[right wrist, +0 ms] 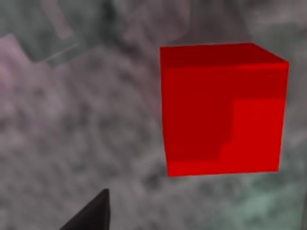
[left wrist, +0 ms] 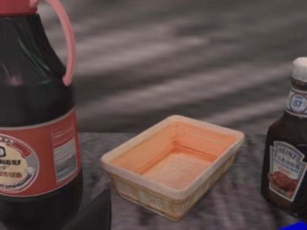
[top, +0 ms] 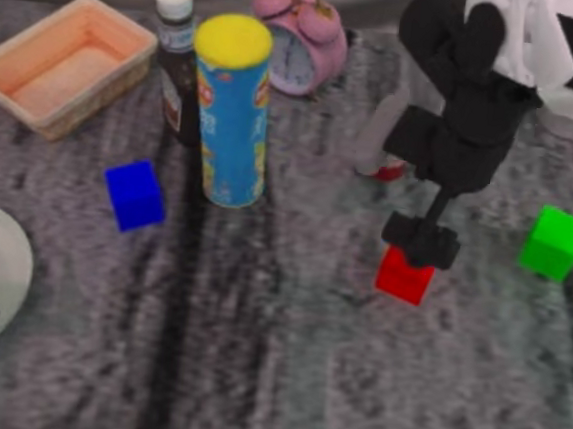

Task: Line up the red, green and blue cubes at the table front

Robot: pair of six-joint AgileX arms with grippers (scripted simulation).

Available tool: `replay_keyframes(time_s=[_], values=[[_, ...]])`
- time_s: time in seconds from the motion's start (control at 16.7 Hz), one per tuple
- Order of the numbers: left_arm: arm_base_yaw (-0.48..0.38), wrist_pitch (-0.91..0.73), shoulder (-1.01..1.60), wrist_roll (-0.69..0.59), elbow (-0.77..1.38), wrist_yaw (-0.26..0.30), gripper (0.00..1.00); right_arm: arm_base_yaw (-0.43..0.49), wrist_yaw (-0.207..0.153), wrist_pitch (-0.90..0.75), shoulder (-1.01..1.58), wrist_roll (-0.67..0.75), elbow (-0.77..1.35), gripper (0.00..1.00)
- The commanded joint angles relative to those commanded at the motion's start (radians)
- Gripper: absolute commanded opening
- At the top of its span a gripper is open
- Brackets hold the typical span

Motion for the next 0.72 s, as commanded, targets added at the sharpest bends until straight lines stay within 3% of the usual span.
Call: replay_keyframes(time_s=[0.54,0.72], values=[[0.000,0.000,0.000,0.000,0.000,0.000,1.00,0.014,0.001,-0.030,0.077,-0.024,0.065,1.00],[0.000,0.000,0.000,0.000,0.000,0.000,1.00,0.017,0.001,0.040,0.104,-0.025,0.019,1.00]])
